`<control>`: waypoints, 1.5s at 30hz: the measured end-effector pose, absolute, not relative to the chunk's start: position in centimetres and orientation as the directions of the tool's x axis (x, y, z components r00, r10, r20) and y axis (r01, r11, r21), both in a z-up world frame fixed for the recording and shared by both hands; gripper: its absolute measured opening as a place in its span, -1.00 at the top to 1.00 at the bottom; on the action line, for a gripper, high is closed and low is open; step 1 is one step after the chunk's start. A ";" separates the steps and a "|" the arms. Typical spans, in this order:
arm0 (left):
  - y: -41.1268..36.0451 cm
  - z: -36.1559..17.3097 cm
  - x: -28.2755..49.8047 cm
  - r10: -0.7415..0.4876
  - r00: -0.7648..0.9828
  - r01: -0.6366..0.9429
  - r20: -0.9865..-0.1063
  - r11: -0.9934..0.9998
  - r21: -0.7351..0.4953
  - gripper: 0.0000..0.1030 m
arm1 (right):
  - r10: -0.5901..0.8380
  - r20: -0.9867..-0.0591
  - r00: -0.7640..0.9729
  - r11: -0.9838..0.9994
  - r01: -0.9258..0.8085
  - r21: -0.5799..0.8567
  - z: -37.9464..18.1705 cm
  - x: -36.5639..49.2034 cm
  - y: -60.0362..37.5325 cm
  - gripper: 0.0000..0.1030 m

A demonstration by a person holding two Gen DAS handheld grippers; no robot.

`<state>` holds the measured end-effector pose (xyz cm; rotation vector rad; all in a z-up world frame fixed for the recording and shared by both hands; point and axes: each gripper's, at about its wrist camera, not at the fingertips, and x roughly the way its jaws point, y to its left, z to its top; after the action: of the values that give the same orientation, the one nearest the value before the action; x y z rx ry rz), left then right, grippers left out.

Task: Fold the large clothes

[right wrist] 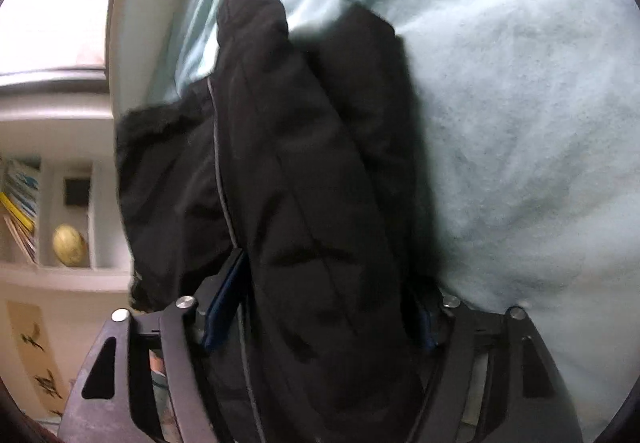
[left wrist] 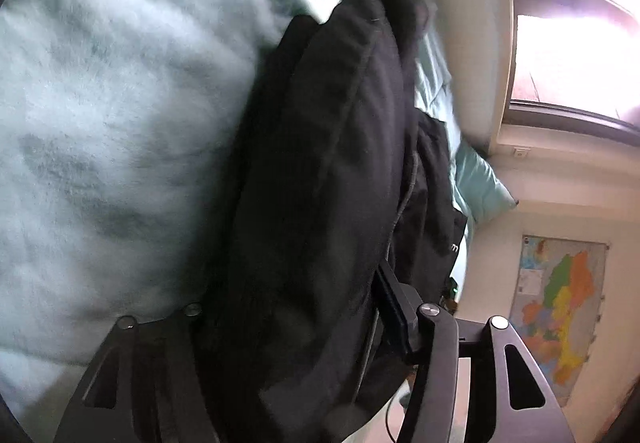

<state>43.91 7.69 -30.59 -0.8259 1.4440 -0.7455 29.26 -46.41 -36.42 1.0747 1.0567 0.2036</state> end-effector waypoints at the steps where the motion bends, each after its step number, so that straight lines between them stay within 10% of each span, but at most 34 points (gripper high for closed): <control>1: 7.6 -29.3 43.4 -0.842 0.030 -0.019 -0.538 0.538 -0.843 0.13 | 0.578 -0.621 0.530 0.556 0.301 0.775 -35.2 29.0 -45.8 0.09; 20: 12.1 -7.5 22.6 -0.938 0.105 0.338 -0.330 0.346 -0.875 0.21 | 0.408 -0.625 0.666 0.781 0.101 0.617 -10.8 10.3 -35.4 0.39; 35: 19.7 -28.8 12.2 -0.792 0.018 -0.118 -0.610 0.605 -0.788 0.06 | 0.357 -0.850 0.388 0.754 0.417 0.507 -26.5 2.6 -31.3 0.19; 38: 22.6 -32.3 11.9 -0.852 0.007 -0.228 -0.523 0.508 -0.831 -0.03 | 0.406 -0.808 0.427 0.627 0.513 0.586 -29.5 0.8 -34.1 0.01; 45: 25.9 -28.7 11.6 -0.781 -0.008 -0.179 -0.624 0.615 -0.768 -0.04 | 0.382 -0.795 0.471 0.558 0.568 0.605 -27.8 -3.4 -36.8 -0.18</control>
<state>11.63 25.87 -28.69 -0.8353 1.5388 -0.5759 -3.40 -36.83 -27.79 1.0289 1.1277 -0.1425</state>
